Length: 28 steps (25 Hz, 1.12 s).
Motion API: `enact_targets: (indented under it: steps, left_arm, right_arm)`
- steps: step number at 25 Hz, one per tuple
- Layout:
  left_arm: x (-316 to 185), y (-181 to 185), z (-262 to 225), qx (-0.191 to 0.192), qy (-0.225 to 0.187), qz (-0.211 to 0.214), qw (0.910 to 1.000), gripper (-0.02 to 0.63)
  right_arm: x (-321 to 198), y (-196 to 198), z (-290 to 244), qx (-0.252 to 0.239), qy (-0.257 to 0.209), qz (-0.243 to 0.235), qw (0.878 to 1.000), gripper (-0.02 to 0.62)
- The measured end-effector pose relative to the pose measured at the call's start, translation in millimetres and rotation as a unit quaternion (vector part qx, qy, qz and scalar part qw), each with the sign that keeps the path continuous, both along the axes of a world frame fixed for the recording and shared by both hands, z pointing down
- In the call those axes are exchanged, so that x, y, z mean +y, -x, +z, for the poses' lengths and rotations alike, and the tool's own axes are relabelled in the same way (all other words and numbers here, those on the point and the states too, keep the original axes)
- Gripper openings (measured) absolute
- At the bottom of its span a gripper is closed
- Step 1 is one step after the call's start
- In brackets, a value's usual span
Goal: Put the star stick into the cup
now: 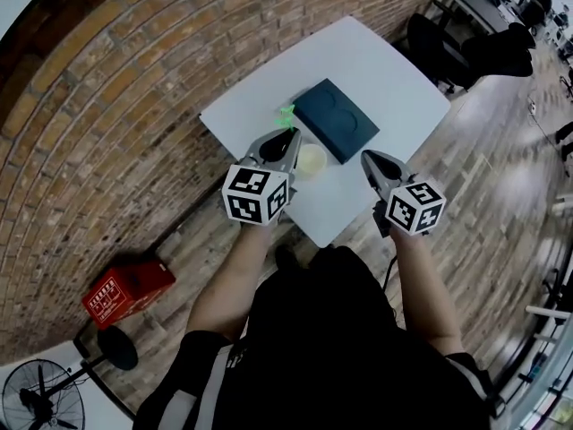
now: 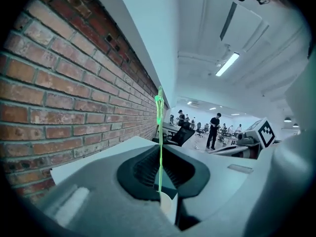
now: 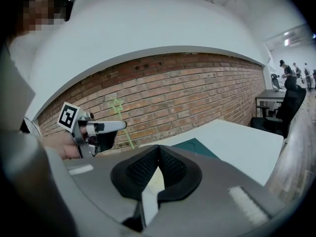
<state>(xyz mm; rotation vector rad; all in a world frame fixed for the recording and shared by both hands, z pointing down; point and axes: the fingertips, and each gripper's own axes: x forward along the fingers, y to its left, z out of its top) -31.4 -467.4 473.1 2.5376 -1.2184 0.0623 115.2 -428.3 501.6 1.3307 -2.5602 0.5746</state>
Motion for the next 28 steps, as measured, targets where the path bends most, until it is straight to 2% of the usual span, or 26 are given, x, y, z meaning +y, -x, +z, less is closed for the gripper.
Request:
enact_targets:
  steps: [3,9,17,21,28]
  left_arm:
    - [-5.0,-3.7,17.4,0.005,0.017,0.008,0.9998,0.018]
    - [-15.9,-24.4,44.8,-0.011,0.033,0.028,0.9990,0.018]
    - [-18.3,-41.9,79.6,-0.018,0.080,0.044,0.9957,0.017]
    - [-16.2,-51.2,90.3,-0.033,0.091,0.056,0.9937,0.017]
    - [-13.4,-55.4,105.5,-0.030,0.117,0.061,0.9908,0.017]
  right_arm:
    - [1.1,-1.2,8.0,0.003,0.008,0.006,1.000,0.000]
    - [-10.1,-8.8,16.6,0.000,0.015,0.005,1.000,0.000]
    - [-28.4,-4.1,34.3,-0.012,0.037,-0.020,0.999,0.000]
    - [-30.2,-6.7,38.2,-0.014,0.041,-0.023,0.999,0.000]
    - [-25.6,-17.4,42.5,-0.016,0.048,-0.015,0.999,0.000]
